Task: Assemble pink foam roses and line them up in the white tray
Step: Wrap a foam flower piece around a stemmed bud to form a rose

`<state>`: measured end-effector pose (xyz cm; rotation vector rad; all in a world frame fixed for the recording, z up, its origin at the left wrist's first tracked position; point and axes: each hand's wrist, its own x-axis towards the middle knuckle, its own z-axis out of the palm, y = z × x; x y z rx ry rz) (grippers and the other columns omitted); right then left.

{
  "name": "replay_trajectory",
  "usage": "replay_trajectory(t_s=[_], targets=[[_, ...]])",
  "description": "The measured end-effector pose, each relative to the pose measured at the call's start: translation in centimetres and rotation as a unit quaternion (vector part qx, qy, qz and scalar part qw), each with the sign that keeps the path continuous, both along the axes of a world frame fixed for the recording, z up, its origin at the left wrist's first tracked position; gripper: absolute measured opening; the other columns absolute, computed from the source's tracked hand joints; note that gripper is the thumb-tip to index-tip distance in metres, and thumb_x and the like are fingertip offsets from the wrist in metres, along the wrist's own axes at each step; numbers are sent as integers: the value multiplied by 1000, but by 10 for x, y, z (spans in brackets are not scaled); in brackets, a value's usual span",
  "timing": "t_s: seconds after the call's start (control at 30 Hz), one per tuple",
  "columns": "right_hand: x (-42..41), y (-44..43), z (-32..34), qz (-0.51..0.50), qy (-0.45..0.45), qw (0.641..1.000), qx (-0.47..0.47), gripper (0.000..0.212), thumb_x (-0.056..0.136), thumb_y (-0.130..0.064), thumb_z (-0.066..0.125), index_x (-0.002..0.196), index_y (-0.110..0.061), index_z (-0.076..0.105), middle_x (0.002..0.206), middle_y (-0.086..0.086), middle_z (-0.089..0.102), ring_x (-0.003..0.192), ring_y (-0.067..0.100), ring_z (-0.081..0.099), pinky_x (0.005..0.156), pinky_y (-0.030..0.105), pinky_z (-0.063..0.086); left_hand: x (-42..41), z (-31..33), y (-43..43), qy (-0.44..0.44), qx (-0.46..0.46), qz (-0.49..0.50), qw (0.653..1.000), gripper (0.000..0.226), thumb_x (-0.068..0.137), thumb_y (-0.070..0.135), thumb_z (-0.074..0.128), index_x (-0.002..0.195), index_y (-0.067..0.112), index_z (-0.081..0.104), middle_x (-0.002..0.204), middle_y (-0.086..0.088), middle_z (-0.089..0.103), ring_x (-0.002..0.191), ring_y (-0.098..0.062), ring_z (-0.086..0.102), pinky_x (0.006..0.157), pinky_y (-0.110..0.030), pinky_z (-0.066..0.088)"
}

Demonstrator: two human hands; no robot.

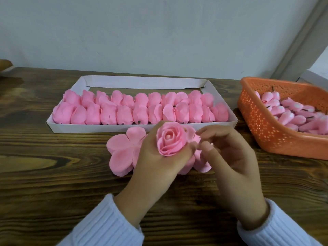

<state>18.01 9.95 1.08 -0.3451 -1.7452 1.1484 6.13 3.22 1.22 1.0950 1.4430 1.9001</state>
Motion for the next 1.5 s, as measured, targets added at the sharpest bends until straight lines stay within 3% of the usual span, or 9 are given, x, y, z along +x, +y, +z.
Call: replay_trajectory(t_s=[0.07, 0.17, 0.27, 0.5, 0.7, 1.03, 1.23, 1.4, 1.5], targets=[[1, -2, 0, -7, -23, 995, 92, 10, 86, -14, 58, 88, -22, 64, 100, 0, 61, 98, 17, 61, 77, 25, 48, 2, 1, 1, 7, 8, -26, 1000, 27, 58, 16, 78, 78, 32, 68, 75, 3, 70, 69, -10, 68, 61, -26, 57], [2, -3, 0, -26, -61, 983, 170, 10, 86, -13, 59, 89, -17, 67, 110, 9, 57, 102, 13, 57, 87, 21, 43, 1, -1, 1, 8, -3, -60, 998, 31, 59, 10, 74, 84, 28, 67, 80, -3, 71, 76, -23, 69, 66, -41, 59], [2, -2, -1, -48, -95, 977, 185, 10, 85, -15, 60, 88, -15, 69, 116, 8, 55, 103, 13, 56, 90, 19, 42, 1, -2, 3, -23, 3, -56, 998, 32, 50, 18, 74, 79, 30, 67, 75, 8, 71, 71, -8, 68, 63, -24, 58], [0, -2, -1, -86, -110, 977, 163, 18, 86, -20, 59, 103, -19, 67, 123, 6, 54, 106, 12, 58, 87, 24, 46, 0, -8, 0, 45, -26, -46, 998, 51, 73, -5, 74, 90, 38, 51, 75, 44, 59, 75, 21, 58, 61, 1, 43], [0, -3, 2, -63, -111, 982, 138, 13, 81, -21, 57, 93, -19, 63, 122, 6, 55, 109, 18, 58, 82, 24, 46, 2, -7, 6, 99, -12, -57, 993, 42, 70, -15, 71, 84, 21, 57, 73, 33, 65, 72, 16, 61, 63, -1, 43], [2, 1, 1, -19, -94, 990, 108, 22, 68, 12, 58, 76, -8, 60, 119, 7, 55, 106, 15, 58, 91, 29, 46, 2, -9, 7, 87, 11, -70, 994, 31, 61, 9, 69, 88, 21, 60, 79, 25, 68, 74, 8, 63, 64, -6, 46], [1, 1, -1, -39, -111, 988, 99, 22, 72, 6, 59, 77, -14, 67, 119, 5, 57, 114, 15, 56, 93, 20, 42, 5, -9, 9, 65, 19, -56, 996, 33, 55, 15, 72, 82, 25, 56, 70, 29, 65, 69, 12, 62, 61, -4, 46], [2, 1, -1, -41, -84, 993, 77, 16, 74, -15, 53, 80, -24, 65, 106, -3, 58, 107, 15, 58, 82, 32, 49, 0, -11, 0, 50, -8, -60, 997, 44, 61, 18, 76, 94, 38, 55, 83, 35, 65, 81, 14, 62, 67, -4, 47], [1, 1, -1, -44, -76, 994, 70, 15, 74, -13, 53, 80, -18, 66, 96, 1, 57, 96, 19, 59, 75, 34, 50, 1, -11, 2, 83, -6, -48, 995, 37, 72, 3, 77, 82, 32, 55, 71, 37, 62, 70, 18, 59, 60, 0, 43]])
